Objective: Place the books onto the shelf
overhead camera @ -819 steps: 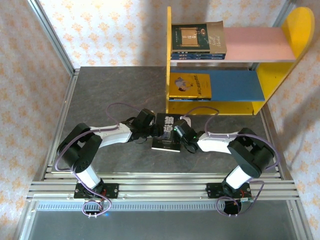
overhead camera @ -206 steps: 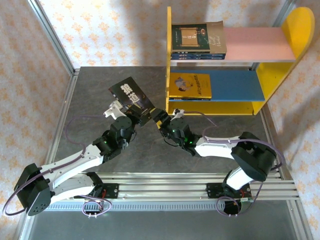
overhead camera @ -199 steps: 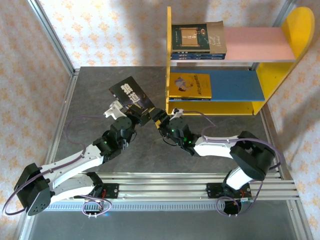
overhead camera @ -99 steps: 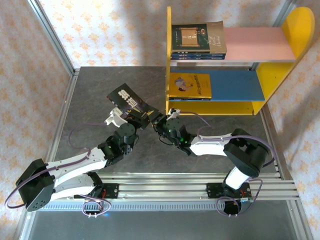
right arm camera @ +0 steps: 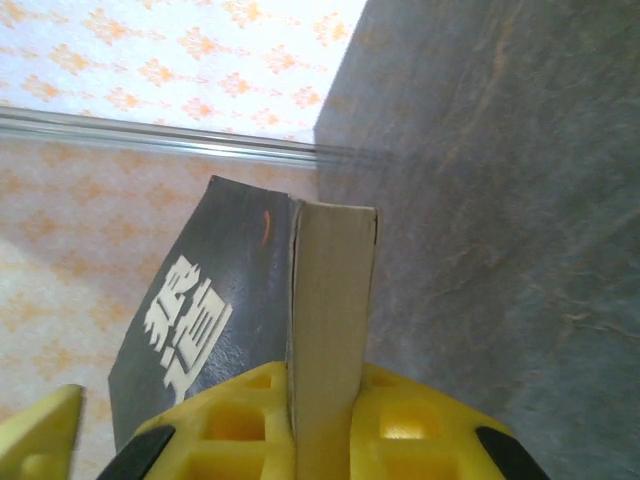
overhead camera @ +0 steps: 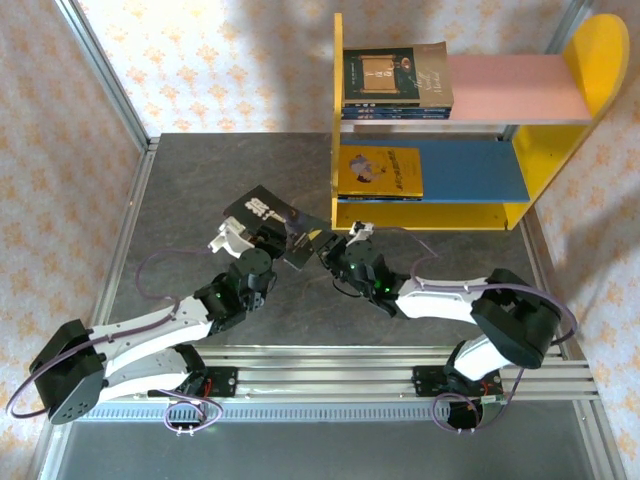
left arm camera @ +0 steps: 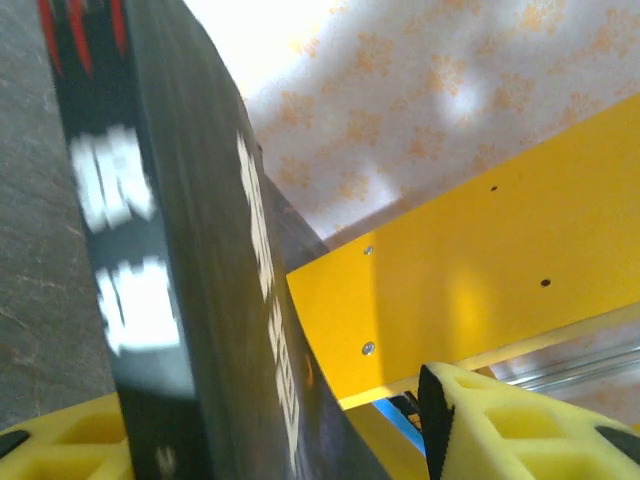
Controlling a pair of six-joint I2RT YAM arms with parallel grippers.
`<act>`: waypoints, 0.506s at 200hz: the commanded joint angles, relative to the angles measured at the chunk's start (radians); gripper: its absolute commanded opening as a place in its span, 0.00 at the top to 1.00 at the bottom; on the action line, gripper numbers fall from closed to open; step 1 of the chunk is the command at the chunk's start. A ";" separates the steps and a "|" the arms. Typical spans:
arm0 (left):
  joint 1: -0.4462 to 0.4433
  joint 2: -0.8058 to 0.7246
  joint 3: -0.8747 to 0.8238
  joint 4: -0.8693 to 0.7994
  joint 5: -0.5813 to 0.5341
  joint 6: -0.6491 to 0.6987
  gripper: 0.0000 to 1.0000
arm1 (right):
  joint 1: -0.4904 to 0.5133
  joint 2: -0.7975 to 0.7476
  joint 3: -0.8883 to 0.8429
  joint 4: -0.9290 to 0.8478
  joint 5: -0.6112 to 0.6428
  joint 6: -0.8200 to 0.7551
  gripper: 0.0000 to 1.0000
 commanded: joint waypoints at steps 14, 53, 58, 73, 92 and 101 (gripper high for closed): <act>-0.002 -0.130 0.051 -0.094 -0.142 0.131 0.42 | 0.001 -0.152 -0.086 -0.171 -0.091 -0.137 0.97; 0.000 -0.214 0.075 -0.181 -0.193 0.240 0.42 | -0.060 -0.409 -0.180 -0.373 -0.176 -0.217 0.98; 0.001 -0.221 0.078 -0.189 -0.197 0.250 0.42 | -0.081 -0.453 -0.178 -0.422 -0.201 -0.233 0.98; 0.005 -0.235 0.086 -0.215 -0.202 0.274 0.41 | -0.136 -0.585 -0.152 -0.585 -0.260 -0.301 0.98; 0.012 -0.234 0.096 -0.234 -0.197 0.296 0.41 | -0.213 -0.740 -0.112 -0.783 -0.321 -0.362 0.97; 0.014 -0.230 0.105 -0.258 -0.196 0.292 0.40 | -0.260 -0.800 -0.095 -0.851 -0.364 -0.372 0.97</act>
